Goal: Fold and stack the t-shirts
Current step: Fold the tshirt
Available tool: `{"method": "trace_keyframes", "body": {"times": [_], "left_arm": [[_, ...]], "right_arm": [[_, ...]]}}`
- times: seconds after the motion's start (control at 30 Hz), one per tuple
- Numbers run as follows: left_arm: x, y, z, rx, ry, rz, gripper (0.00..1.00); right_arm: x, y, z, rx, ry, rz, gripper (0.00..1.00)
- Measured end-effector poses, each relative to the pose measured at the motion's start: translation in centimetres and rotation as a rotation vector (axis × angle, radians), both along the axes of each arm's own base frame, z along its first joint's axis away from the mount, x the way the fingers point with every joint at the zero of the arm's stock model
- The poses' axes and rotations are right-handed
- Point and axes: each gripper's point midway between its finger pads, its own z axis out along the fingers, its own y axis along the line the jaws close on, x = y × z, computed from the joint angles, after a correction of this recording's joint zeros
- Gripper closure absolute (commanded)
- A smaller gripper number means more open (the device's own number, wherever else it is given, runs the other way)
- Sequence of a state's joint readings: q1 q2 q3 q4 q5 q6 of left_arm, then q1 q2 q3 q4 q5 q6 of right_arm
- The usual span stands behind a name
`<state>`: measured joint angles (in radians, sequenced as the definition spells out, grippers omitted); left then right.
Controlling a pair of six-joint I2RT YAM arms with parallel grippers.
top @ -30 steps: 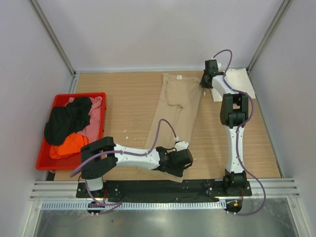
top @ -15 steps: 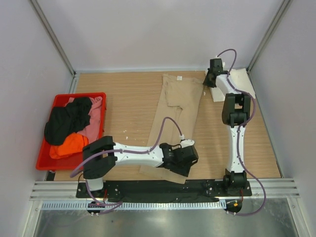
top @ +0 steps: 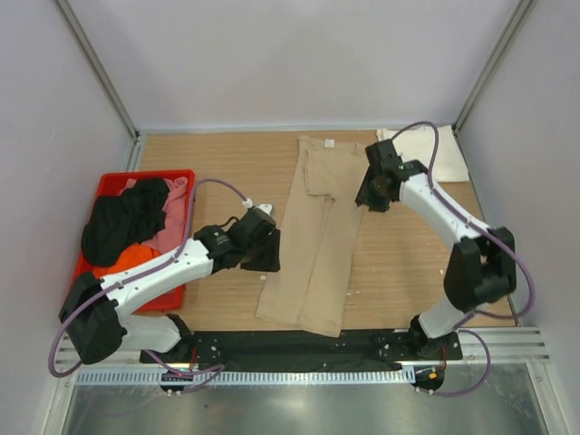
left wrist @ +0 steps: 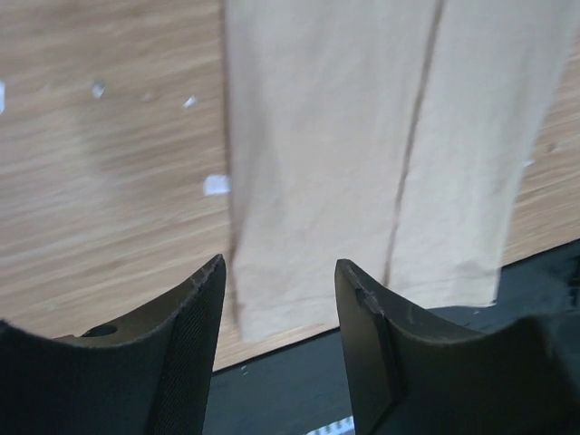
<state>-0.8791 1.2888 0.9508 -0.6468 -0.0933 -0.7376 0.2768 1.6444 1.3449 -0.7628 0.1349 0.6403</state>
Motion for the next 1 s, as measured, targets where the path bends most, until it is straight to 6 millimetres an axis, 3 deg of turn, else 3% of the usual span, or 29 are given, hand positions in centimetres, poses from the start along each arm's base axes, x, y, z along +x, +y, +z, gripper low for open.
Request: {"method": "trace_keyframes", "body": {"times": [0.07,0.17,0.3,0.4,0.63,1.0], "left_arm": [[-0.7,1.9,-1.2,0.033,0.026,0.011,0.44],[-2.3,3.8,-2.7,0.036,0.071,0.019,0.44],[-4.1,4.5,-4.7,0.015,0.145,0.020,0.44],[-5.5,4.8,-6.5,0.019,0.214,0.025,0.44],[-5.8,4.1,-7.7,0.005,0.265,0.032,0.46],[-7.8,4.1,-9.4,0.003,0.315,0.035,0.52]], "right_arm": [[-4.5,2.4,0.0,0.029,0.012,0.053,0.59],[-11.8,5.0,-2.3,0.054,0.090,0.130,0.59],[-19.6,5.6,-6.2,0.066,0.199,0.158,0.58],[-23.6,5.7,-7.2,0.113,0.220,0.151,0.58],[-27.6,8.4,-8.3,0.168,0.245,0.177,0.57],[-31.4,10.7,-10.1,0.139,0.265,0.182,0.59]]}}
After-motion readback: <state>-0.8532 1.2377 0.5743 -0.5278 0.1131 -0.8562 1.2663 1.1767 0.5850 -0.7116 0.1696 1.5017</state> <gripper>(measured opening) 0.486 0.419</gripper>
